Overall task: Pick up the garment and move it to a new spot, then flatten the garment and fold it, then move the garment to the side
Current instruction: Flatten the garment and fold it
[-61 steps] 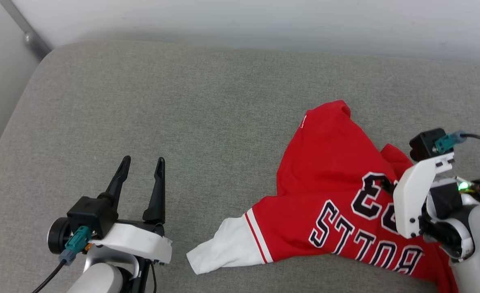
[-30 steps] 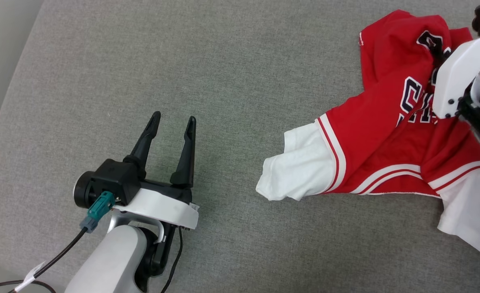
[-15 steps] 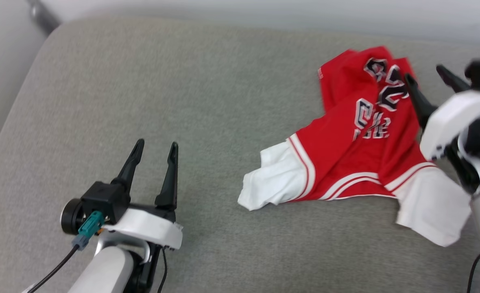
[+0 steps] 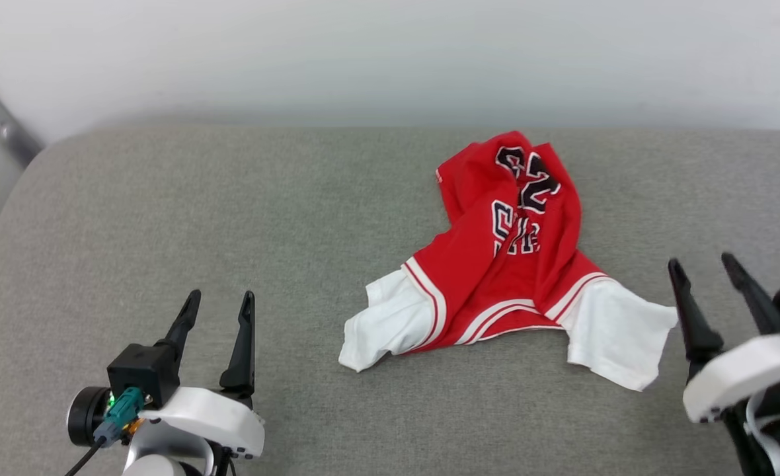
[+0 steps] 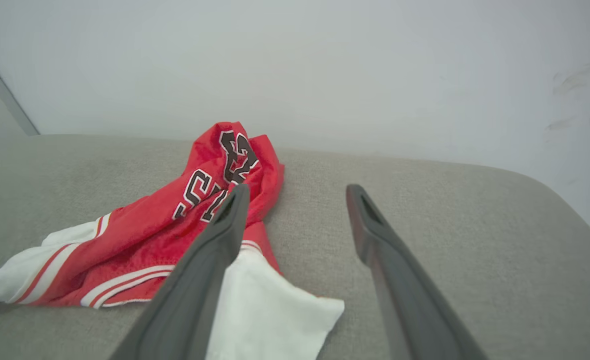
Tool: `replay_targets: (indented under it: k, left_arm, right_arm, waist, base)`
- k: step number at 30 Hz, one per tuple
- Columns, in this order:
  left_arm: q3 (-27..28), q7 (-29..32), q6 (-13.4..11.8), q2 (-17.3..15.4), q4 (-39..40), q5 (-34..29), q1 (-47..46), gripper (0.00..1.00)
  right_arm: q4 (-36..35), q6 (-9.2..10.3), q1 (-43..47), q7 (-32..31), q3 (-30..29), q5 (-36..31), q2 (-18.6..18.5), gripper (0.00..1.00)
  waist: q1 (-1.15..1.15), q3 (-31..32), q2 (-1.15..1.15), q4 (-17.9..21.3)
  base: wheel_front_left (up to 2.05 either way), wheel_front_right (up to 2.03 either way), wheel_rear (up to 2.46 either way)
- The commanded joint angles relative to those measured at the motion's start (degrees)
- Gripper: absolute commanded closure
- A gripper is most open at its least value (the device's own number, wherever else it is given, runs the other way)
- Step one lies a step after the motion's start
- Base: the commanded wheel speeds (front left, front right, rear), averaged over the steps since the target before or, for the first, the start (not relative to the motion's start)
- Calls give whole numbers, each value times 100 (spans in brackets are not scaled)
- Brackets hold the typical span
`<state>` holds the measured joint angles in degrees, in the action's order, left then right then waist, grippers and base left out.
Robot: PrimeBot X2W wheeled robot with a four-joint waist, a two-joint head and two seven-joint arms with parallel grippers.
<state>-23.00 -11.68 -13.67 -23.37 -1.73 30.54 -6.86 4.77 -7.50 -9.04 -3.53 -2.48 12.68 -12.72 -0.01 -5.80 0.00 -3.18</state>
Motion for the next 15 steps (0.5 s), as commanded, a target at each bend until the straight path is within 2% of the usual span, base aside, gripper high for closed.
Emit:
replay_targets:
  k: [1,9,15]
  left_arm:
    - [19,47,-40,-51,46,32,88,0]
    - [-55,384,73,-190,40,166,128,0]
    - [-319,1420,593,-395,-151,542,-314,0]
  right_arm:
    - [-224,3,292,20,-47,-13,107,0]
    - [-1046,3,1278,16,-112,-136,542,0]
    - [-1463,3,1647,-38,14,-267,757,0]
  waist:
    - [1,172,0,150]
    - [1,369,0,358]
    - [1,395,0,528]
  base:
    - [0,0,0]
    - [0,0,0]
    - [0,0,0]
